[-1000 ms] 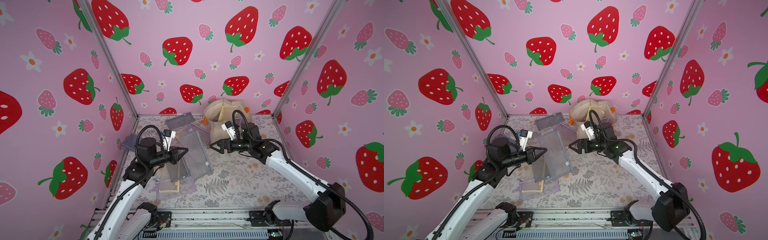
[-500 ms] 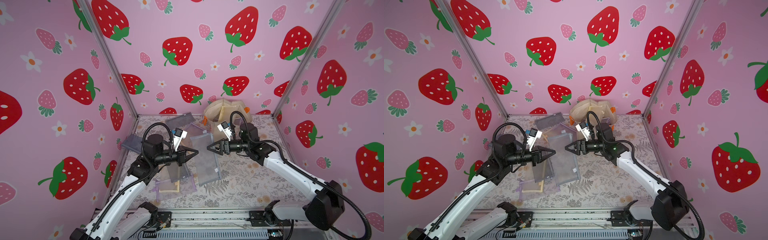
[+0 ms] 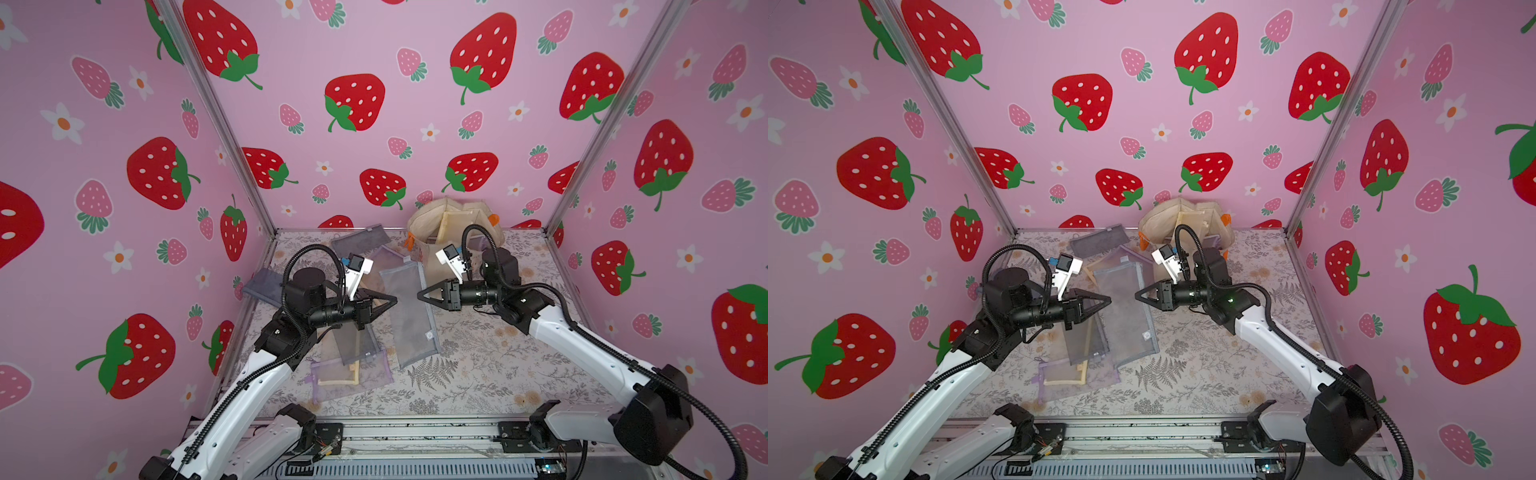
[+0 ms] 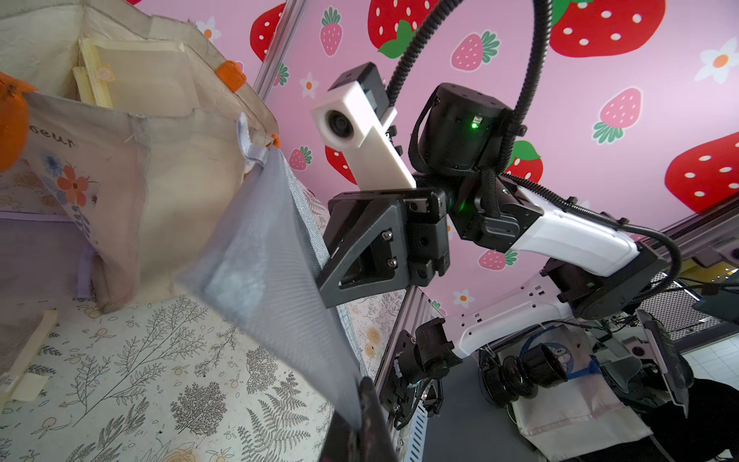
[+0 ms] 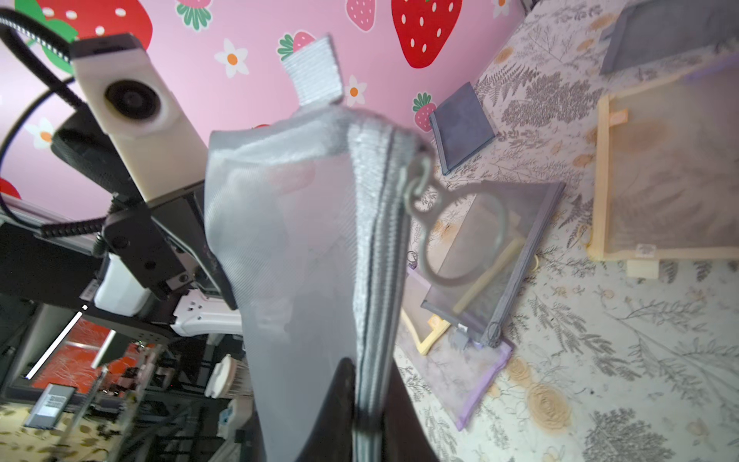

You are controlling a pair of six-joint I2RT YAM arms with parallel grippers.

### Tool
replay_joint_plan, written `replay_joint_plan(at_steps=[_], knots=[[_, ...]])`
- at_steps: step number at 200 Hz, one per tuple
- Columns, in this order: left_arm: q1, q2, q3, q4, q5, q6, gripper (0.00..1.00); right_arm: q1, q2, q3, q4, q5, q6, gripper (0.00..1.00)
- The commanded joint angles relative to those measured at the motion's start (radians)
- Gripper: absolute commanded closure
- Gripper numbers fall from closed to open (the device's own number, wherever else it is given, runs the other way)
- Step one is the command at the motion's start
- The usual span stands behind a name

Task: Put the pencil pouch into the canvas bag
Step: Pick up the pencil pouch from the center of the board, then place the pencil pouch in the canvas bag.

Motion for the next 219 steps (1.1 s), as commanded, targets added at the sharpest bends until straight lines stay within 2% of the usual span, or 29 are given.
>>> replay_joint_plan(at_steps=[1, 12, 16, 22, 51, 64, 75, 115, 174, 219], knots=[[-0.003, -0.003, 0.023, -0.011, -0.037, 0.021, 1.00, -0.003, -0.035, 0.005, 0.019, 0.007, 0.002, 0.92], [-0.004, 0.001, 0.026, -0.030, -0.070, 0.024, 1.00, -0.015, -0.041, 0.010, 0.006, 0.011, -0.004, 0.97], [-0.003, 0.002, 0.025, -0.034, -0.085, 0.024, 0.96, -0.022, -0.043, 0.012, 0.002, 0.011, -0.003, 0.99], [-0.004, 0.003, 0.026, -0.046, -0.110, 0.023, 0.84, -0.039, -0.047, 0.014, 0.000, 0.015, 0.002, 1.00], [-0.002, 0.010, 0.013, -0.081, -0.220, 0.015, 0.53, -0.148, -0.062, 0.060, -0.049, 0.036, -0.002, 1.00], [-0.002, 0.010, 0.004, -0.100, -0.285, 0.011, 0.41, -0.200, -0.054, 0.104, -0.071, 0.043, -0.004, 1.00], [-0.002, 0.007, -0.008, -0.109, -0.328, 0.008, 0.36, -0.245, -0.035, 0.156, -0.089, 0.048, -0.010, 1.00], [-0.003, -0.018, -0.051, -0.106, -0.392, -0.012, 0.33, -0.383, 0.086, 0.387, -0.127, 0.165, -0.032, 1.00], [-0.003, -0.054, -0.084, -0.103, -0.383, -0.018, 0.33, -0.466, 0.407, 0.798, -0.301, 0.350, -0.158, 1.00], [-0.003, -0.062, -0.094, -0.095, -0.378, -0.013, 0.33, -0.480, 0.636, 0.984, -0.341, 0.355, -0.159, 1.00]])
